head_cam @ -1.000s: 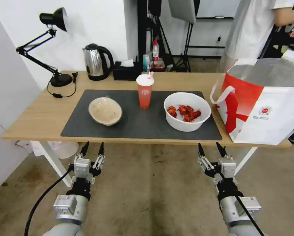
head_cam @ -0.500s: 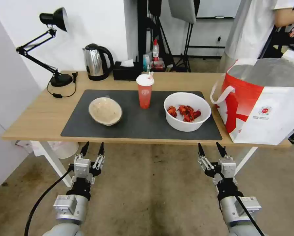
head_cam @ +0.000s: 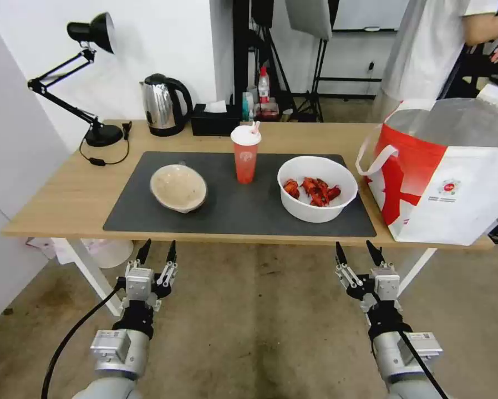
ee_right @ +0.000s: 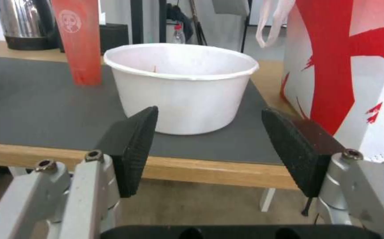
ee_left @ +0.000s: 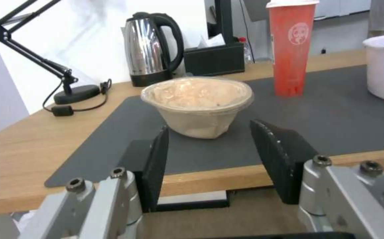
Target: Pick up the trash from the table and place it into the takeout bag.
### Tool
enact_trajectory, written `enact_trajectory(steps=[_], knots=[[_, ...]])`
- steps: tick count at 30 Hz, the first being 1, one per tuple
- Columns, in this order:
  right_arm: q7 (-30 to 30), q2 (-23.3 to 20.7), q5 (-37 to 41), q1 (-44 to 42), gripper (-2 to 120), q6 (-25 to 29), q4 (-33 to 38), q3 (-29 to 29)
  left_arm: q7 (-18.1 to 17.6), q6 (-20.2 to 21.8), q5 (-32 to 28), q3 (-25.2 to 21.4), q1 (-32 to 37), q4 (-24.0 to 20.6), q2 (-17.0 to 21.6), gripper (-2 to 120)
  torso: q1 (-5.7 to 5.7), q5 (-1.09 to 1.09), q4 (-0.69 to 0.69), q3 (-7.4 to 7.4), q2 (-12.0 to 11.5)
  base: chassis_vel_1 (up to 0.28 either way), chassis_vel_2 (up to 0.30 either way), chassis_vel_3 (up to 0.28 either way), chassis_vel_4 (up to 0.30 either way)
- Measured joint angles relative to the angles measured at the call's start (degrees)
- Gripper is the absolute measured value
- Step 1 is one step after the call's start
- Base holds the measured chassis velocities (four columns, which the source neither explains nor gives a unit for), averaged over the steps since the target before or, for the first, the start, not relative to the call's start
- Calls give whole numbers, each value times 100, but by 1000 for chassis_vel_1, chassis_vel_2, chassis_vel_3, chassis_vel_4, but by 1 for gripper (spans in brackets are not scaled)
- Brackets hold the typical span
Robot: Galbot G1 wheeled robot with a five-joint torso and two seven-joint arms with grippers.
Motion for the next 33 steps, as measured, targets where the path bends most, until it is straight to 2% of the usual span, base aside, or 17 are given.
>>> enact_trajectory(steps=[3,6,7,8,10,12,14,16,17,19,21,24,25,27,29,31,33], knots=[[0,-2,0,6,63,7,0,0,0,-25,1,0,-14,0,-3,50,0,0,0,0,0,0,0,0,0],[23,-25,-1,83,76,149,-12,-1,-8,-428,36,-12,-236,115,-56,62,0,0,-2,0,0,0,0,0,0],[23,-25,-1,83,76,149,-12,-1,-8,-428,36,-12,-236,115,-56,62,0,0,-2,0,0,0,0,0,0],[73,-66,-6,209,83,381,-49,-5,-17,-712,63,-22,-384,197,-94,69,0,0,0,0,0,0,0,0,0],[100,-88,-8,277,86,506,-70,-7,-22,-819,74,-26,-441,229,-110,72,0,0,1,0,0,0,0,0,0],[222,-183,-25,574,97,1056,-160,-19,-46,-1365,127,-49,-732,388,-186,85,0,0,0,0,0,0,0,0,0],[243,-200,-28,628,97,1154,-175,-21,-48,-1438,134,-51,-770,410,-195,85,0,0,0,0,0,0,0,0,0],[358,-291,-43,907,100,1672,-259,-29,-67,-1927,180,-71,-1033,552,-262,97,0,0,0,0,0,0,0,0,0],[358,-291,-43,907,100,1672,-259,-29,-67,-1927,180,-71,-1033,552,-262,97,0,0,0,0,0,0,0,0,0],[463,-373,-57,1165,100,2147,-335,-42,-86,-2373,222,-90,-1268,680,-325,99,0,1,0,0,0,0,0,0,0],[489,-393,-60,1229,100,2261,-353,-44,-90,-2483,233,-95,-1330,711,-340,100,0,0,0,0,0,0,0,0,0],[557,-486,-71,1529,100,2802,-430,-62,-114,-3089,289,-120,-1653,889,-422,100,0,0,0,1,0,0,0,0,0],[557,-486,-71,1529,100,2802,-430,-62,-114,-3089,289,-120,-1653,889,-422,100,0,0,0,1,0,0,0,0,0],[467,-501,-69,1601,100,2902,-435,-94,-135,-3586,336,-141,-1920,1034,-489,100,1,0,0,1,-1,0,0,0,0],[459,-502,-68,1605,100,2904,-437,-97,-139,-3689,346,-144,-1975,1064,-504,100,0,0,0,1,0,0,0,0,0],[435,-506,-68,1607,100,2904,-448,-118,-52,-4013,242,-139,-2037,1087,-531,100,1,0,0,1,0,0,0,0,0],[423,-511,-70,1604,100,2904,-452,-139,-19,-4063,200,-137,-2026,1088,-532,100,1,0,0,0,0,0,0,0,0]])
